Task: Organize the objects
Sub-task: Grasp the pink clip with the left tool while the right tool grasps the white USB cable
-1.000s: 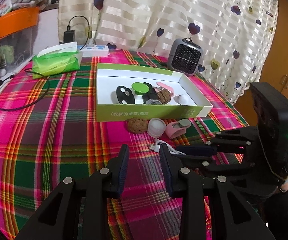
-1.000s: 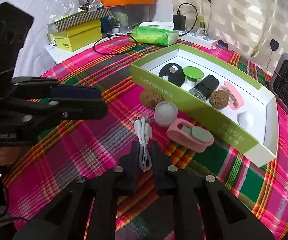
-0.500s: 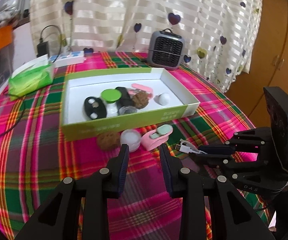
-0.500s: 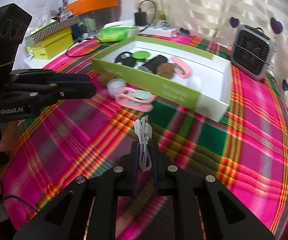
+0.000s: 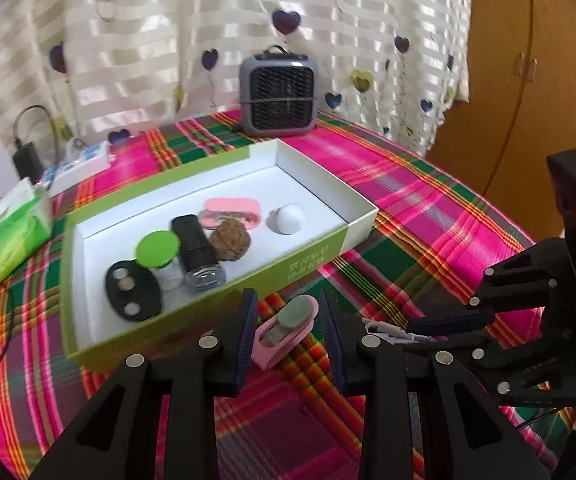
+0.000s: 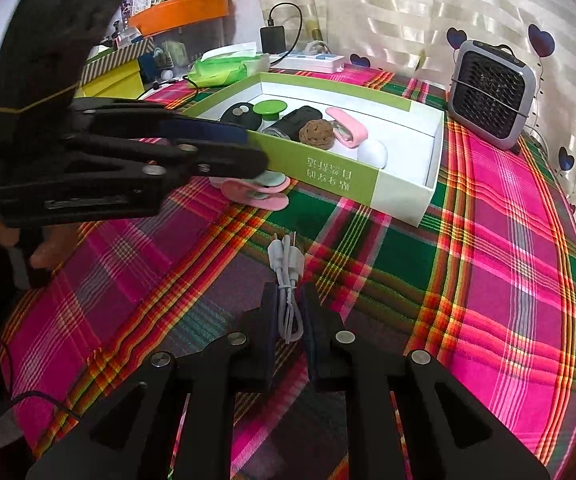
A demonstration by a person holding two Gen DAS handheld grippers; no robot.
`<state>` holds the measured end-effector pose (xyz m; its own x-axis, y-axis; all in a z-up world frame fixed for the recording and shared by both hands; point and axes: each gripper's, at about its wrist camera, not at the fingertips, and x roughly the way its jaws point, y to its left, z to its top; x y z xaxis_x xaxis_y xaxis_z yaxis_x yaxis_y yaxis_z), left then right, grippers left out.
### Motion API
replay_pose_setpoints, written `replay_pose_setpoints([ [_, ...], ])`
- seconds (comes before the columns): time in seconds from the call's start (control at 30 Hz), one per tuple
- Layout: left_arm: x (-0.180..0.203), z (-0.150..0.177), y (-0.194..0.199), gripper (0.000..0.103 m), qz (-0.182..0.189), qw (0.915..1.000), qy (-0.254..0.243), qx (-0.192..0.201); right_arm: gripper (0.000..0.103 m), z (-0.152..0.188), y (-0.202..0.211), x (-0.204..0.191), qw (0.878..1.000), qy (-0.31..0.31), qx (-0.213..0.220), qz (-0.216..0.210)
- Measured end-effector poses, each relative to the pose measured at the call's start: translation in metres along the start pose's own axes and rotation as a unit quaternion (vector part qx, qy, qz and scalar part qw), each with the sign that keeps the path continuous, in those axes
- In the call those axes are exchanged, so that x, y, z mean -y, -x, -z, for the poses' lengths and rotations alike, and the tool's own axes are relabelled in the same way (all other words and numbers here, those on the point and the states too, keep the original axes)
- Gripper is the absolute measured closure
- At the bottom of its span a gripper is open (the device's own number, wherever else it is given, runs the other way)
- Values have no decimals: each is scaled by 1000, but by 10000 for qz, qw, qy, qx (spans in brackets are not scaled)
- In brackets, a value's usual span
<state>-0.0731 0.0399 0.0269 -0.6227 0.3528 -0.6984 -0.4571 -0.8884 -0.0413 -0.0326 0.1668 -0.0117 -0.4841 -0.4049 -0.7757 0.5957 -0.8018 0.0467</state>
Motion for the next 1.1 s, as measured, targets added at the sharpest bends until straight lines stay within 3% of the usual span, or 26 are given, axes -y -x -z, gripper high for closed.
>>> replay_pose_setpoints([
  [0.43, 15, 9, -11, 73, 220, 9990, -145, -371, 90, 1, 0, 4, 9999, -108, -9, 38],
  [0.8, 15, 17, -14, 73, -87, 9987, 147, -490, 83, -4, -4, 0, 10000, -3, -11, 67],
  [1.0, 15, 20, -11, 87, -170, 9983, 266, -486, 84, -8, -9, -4, 9998, 89, -20, 169],
  [1.1, 15, 21, -9, 87, -148, 9983, 320, -472, 85, -8, -9, -5, 9998, 74, -11, 190],
])
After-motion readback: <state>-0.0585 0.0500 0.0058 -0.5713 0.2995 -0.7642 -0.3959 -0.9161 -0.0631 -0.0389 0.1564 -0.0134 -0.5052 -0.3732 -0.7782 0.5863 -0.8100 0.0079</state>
